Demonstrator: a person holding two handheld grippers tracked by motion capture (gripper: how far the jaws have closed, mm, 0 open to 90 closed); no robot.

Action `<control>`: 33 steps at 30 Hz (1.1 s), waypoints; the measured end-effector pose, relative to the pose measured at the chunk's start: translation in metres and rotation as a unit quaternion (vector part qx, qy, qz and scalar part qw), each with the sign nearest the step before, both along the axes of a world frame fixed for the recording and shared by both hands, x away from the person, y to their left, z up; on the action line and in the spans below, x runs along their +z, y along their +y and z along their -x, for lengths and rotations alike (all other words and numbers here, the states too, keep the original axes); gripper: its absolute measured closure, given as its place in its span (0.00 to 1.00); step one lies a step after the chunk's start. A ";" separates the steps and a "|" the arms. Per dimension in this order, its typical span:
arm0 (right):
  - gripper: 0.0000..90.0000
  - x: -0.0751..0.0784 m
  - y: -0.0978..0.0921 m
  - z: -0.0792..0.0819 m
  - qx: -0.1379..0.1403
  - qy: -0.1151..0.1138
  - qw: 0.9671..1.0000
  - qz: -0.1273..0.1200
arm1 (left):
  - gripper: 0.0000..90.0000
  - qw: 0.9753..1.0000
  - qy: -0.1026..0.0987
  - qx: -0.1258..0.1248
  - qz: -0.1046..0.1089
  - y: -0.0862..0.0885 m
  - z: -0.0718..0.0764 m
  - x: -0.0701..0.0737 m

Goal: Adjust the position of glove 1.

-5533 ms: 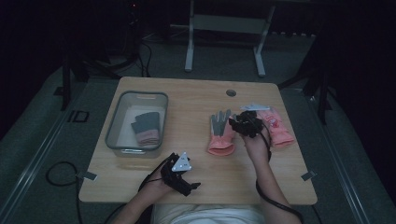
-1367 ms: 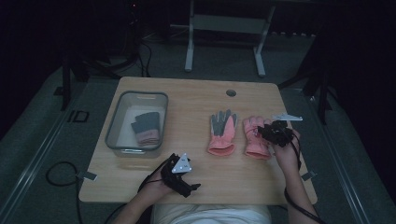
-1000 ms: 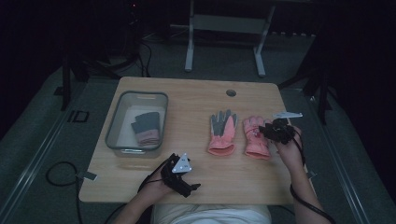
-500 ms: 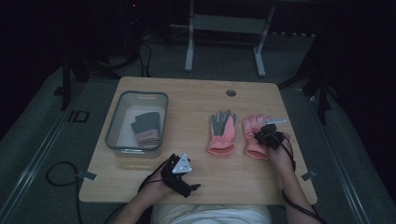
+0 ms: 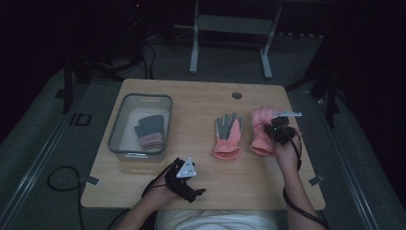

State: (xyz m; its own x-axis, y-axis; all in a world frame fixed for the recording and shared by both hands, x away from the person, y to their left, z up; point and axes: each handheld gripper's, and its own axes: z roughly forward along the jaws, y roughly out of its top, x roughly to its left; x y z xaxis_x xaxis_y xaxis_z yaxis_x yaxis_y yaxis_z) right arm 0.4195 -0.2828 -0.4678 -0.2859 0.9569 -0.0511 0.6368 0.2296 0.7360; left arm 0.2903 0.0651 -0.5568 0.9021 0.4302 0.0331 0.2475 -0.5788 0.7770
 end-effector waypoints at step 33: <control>0.96 0.013 0.126 0.001 0.035 0.007 0.999 -0.002 | 0.01 1.000 -0.001 0.001 0.005 0.001 0.001 0.000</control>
